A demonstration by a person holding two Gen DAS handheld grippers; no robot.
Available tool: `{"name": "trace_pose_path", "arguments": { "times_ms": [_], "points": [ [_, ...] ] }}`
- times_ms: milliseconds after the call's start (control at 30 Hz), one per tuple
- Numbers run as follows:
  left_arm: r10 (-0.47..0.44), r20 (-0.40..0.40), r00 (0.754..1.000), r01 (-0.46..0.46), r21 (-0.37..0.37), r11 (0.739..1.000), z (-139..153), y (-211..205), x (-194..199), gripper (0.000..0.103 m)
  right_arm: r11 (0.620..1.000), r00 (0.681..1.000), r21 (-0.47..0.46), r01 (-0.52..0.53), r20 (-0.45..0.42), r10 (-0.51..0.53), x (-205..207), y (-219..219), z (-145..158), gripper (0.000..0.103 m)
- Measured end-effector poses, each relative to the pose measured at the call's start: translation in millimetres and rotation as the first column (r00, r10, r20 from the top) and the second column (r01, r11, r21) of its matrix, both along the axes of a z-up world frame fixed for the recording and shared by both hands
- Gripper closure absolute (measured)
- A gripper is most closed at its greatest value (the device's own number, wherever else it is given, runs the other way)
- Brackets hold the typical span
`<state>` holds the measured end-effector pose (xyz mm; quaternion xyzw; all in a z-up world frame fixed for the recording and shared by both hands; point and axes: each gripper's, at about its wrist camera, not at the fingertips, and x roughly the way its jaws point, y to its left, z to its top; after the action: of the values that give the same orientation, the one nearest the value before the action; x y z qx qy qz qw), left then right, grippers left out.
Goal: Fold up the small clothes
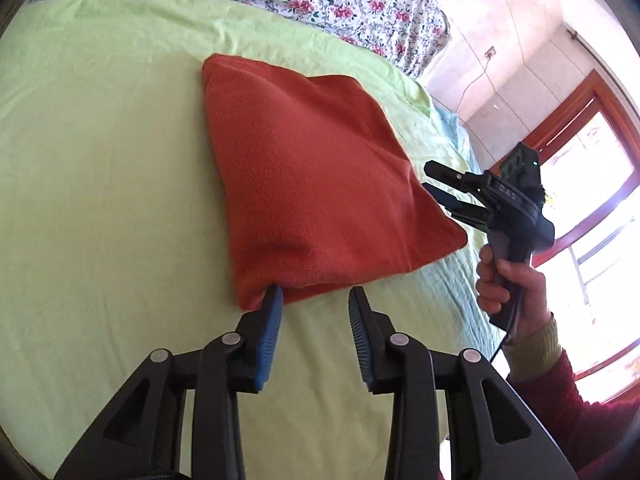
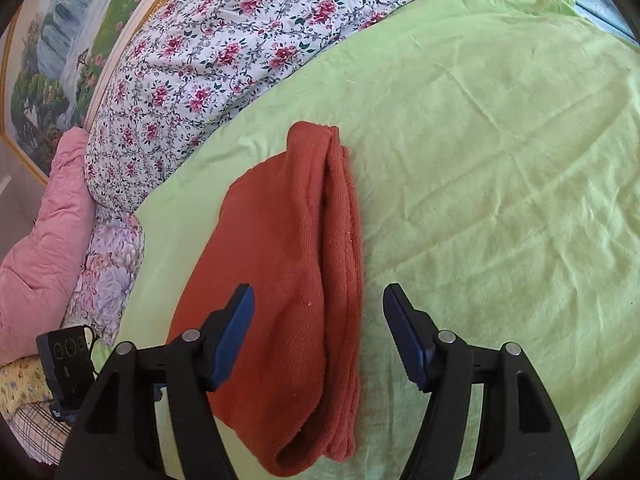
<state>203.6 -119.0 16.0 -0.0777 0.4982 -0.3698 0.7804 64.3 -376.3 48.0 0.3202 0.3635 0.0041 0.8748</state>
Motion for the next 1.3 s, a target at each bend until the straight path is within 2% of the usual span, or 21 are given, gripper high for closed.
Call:
{"name": "trace_pose_path", "arguments": {
  "times_ms": [67, 133, 233, 367, 500, 600, 667, 800, 867, 933, 1100, 1200, 1300],
  "points": [
    [0.018, 0.011, 1.000, -0.018, 0.001, 1.000, 7.4, 11.0, 3.6, 0.061, 1.000, 1.000, -0.001, -0.001, 0.006, 0.001, 0.6, -0.4, 0.8, 0.035],
    [0.065, 0.025, 0.998, -0.065, -0.006, 0.998, 13.0, 23.3, 13.5, 0.051, 1.000, 1.000, -0.001, -0.003, 0.011, 0.003, 3.8, -2.2, 1.9, 0.035],
    [0.127, 0.019, 0.992, -0.127, -0.002, 0.992, 11.8, 23.9, 43.6, 0.046, 1.000, 1.000, 0.006, -0.004, 0.013, 0.004, 12.2, -4.3, 0.3, 0.035],
    [0.113, -0.103, 0.988, -0.118, -0.048, 0.992, -10.4, 1.8, 88.0, 0.044, 0.999, 1.000, 0.031, -0.008, -0.001, 0.008, 28.2, -5.1, -7.1, 0.035],
    [0.097, -0.229, 0.969, -0.117, -0.074, 0.990, -39.2, -20.3, 120.2, 0.036, 0.998, 0.999, 0.058, -0.026, -0.020, 0.027, 42.3, -6.6, -16.2, 0.035],
    [0.098, -0.263, 0.960, -0.125, -0.085, 0.989, -52.7, -26.9, 130.4, 0.033, 0.996, 0.998, 0.077, -0.034, -0.042, 0.037, 51.1, -10.4, -25.9, 0.035],
    [0.088, -0.268, 0.959, -0.121, -0.107, 0.987, -60.1, -32.1, 135.1, 0.037, 0.994, 0.998, 0.099, -0.045, -0.040, 0.049, 55.3, -12.3, -31.7, 0.035],
    [0.076, -0.206, 0.976, -0.097, -0.096, 0.991, -61.8, -40.9, 135.4, 0.058, 0.988, 0.996, 0.129, -0.079, -0.039, 0.085, 64.6, -10.6, -37.0, 0.036],
    [0.080, -0.189, 0.979, -0.102, -0.107, 0.989, -59.1, -39.1, 133.4, 0.066, 0.984, 0.991, 0.142, -0.111, -0.054, 0.120, 70.1, -4.9, -38.8, 0.061],
    [0.085, -0.176, 0.981, -0.107, -0.123, 0.987, -54.5, -36.1, 128.6, 0.072, 0.981, 0.991, 0.161, -0.112, -0.052, 0.122, 70.3, -1.8, -39.3, 0.066],
    [0.097, -0.096, 0.991, -0.108, -0.122, 0.987, -24.2, -24.0, 105.7, 0.075, 0.981, 0.991, 0.145, -0.130, -0.010, 0.133, 62.0, 17.1, -21.6, 0.071],
    [0.112, -0.052, 0.992, -0.118, -0.125, 0.985, -4.7, -1.2, 87.3, 0.075, 0.973, 0.984, 0.145, -0.178, 0.018, 0.178, 62.7, 40.2, -11.7, 0.073],
    [0.156, -0.046, 0.987, -0.160, -0.121, 0.980, 7.0, 37.7, 71.6, 0.075, 0.958, 0.972, 0.165, -0.235, 0.046, 0.230, 68.7, 69.7, -7.2, 0.073]
  ]
}}
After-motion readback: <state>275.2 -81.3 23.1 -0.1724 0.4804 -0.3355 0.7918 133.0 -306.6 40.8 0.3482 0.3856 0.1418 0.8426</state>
